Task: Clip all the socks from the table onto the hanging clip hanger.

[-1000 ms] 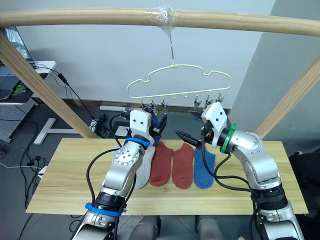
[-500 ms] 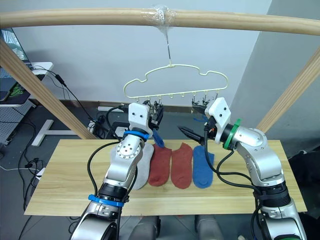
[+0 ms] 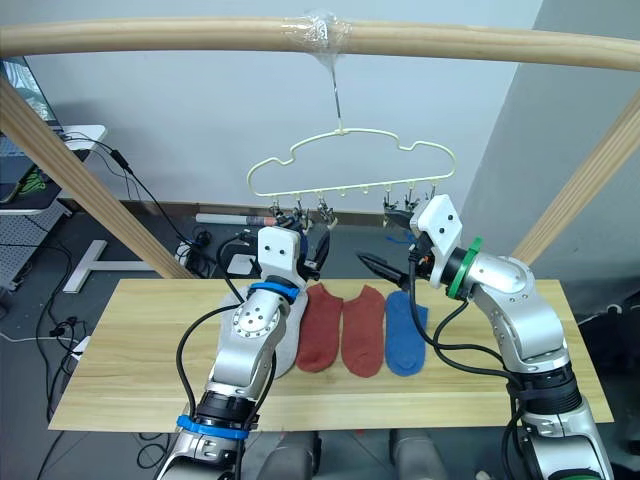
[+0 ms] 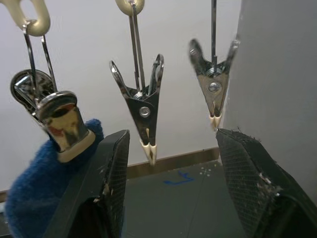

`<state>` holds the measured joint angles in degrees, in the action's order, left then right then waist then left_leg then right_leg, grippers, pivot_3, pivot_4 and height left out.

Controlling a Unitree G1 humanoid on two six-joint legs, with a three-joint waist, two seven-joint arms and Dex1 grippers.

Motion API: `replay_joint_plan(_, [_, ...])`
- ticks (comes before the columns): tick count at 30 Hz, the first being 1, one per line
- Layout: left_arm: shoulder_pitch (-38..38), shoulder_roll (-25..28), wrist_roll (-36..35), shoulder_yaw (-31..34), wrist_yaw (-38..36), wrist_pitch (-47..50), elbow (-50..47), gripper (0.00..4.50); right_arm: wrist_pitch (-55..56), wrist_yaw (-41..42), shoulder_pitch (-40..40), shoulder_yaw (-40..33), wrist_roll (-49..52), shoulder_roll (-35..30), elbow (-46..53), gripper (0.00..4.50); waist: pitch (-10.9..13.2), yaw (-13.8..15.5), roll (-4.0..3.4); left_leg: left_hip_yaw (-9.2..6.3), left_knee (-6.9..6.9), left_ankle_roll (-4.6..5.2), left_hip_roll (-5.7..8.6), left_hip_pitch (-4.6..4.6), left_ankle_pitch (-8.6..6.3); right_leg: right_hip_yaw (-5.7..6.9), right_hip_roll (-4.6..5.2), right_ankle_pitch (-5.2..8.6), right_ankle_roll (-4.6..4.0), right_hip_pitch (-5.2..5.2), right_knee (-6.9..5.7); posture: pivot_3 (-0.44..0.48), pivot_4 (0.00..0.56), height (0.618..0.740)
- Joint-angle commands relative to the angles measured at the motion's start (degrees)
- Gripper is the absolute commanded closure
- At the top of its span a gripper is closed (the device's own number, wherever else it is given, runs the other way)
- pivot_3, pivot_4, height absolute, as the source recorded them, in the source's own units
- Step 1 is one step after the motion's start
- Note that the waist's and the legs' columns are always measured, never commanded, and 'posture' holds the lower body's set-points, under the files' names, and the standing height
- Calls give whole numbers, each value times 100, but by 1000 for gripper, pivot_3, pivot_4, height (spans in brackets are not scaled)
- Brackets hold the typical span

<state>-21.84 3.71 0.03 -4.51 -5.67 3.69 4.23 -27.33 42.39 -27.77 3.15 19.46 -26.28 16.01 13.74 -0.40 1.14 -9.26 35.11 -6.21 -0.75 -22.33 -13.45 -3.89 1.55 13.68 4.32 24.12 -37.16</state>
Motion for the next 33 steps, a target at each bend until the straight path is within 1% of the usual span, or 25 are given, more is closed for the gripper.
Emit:
replay_joint_plan(1, [-165,-7,64,30,29,-37,-68,1666,71,19,-43,-103,85,-66,174,0,0,1,0,0,1,0,0,0,0,0,0,0,0,-1,0,36,200,740])
replay_joint_plan(8, [-352,-23,223,95,278,-156,-21,1666,73,8,-32,-143,96,-96,171,0,0,2,0,0,2,-2,0,0,1,-1,0,-1,0,-2,1,36,200,740])
replay_joint_plan(10, [-387,-12,252,88,301,-180,-8,1666,62,-22,-26,-153,98,-84,179,0,-1,-2,0,0,2,-3,0,0,2,-1,0,-1,0,-2,1,22,195,740])
replay_joint_plan(12, [-440,-9,248,119,331,-159,3,2014,59,-34,-9,-150,93,-84,185,0,-1,-4,0,0,2,-4,0,0,2,-1,0,-1,0,-2,1,22,195,740])
replay_joint_plan(28, [-385,-38,277,165,431,-184,-137,2014,62,-19,-40,-155,91,-128,172,0,-1,-11,0,1,6,-3,0,0,2,-1,0,-3,0,-2,-2,24,203,740])
replay_joint_plan(33, [-620,-97,254,203,475,-316,115,2014,59,23,-108,-154,102,-156,125,0,-1,-7,0,0,7,-2,0,0,1,-1,0,-3,0,-2,-2,23,208,740])
